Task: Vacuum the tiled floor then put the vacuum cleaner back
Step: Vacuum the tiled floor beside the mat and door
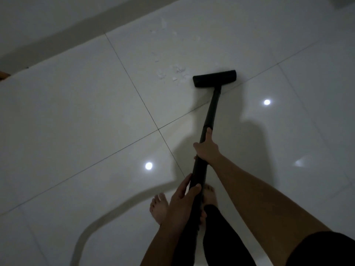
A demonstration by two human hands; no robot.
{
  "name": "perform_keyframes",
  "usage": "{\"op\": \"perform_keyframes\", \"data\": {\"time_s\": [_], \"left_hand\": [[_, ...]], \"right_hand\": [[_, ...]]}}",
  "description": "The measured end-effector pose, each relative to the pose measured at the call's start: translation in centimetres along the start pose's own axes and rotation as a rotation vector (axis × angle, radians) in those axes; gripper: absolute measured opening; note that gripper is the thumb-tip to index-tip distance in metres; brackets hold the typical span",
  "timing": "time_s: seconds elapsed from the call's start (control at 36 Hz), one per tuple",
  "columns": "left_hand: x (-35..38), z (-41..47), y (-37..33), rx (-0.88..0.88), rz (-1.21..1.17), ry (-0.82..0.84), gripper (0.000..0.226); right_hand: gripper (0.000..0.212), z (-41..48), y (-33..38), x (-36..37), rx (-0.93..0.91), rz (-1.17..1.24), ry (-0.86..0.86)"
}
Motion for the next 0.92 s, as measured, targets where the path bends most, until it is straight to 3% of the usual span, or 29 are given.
{"op": "perform_keyframes", "data": {"time_s": [0.11,0.31,0.42,0.56,0.92], "left_hand": [[-1.2,2.1,1.2,0.066,-0.012,-0.147,0.043],[0.6,4.4,-0.5,0.145,-0.039,-0.175,0.043],[1.2,5.5,-1.3,0.194,-0.126,-0.15,0.027],[1.5,6.0,-1.1,0.215,-0.102,-0.119,0.031],[1.4,0.1,6.1,0.25,-0.115,-0.125,0.029]], "right_hand": [[0.081,0.5,0.8,-1.4,0.004,-0.072,0.017],[0.084,2.6,2.5,-3.3,-0.008,-0.226,0.012],[0.082,2.8,3.6,-4.1,-0.02,-0.265,0.028],[0.081,2.6,3.7,-4.6,-0.029,-0.271,0.021],[0.08,-2.5,-3.5,0.4,0.003,-0.184,0.037]]}}
Point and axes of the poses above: each hand's wrist, its own z-axis towards the middle knuckle, its own x-axis out of the palm, y = z × x, the point moved 6 cm from there along z, towards the middle knuckle, and after that the axes turned 12 degrees about y, right-handed, at the moved point
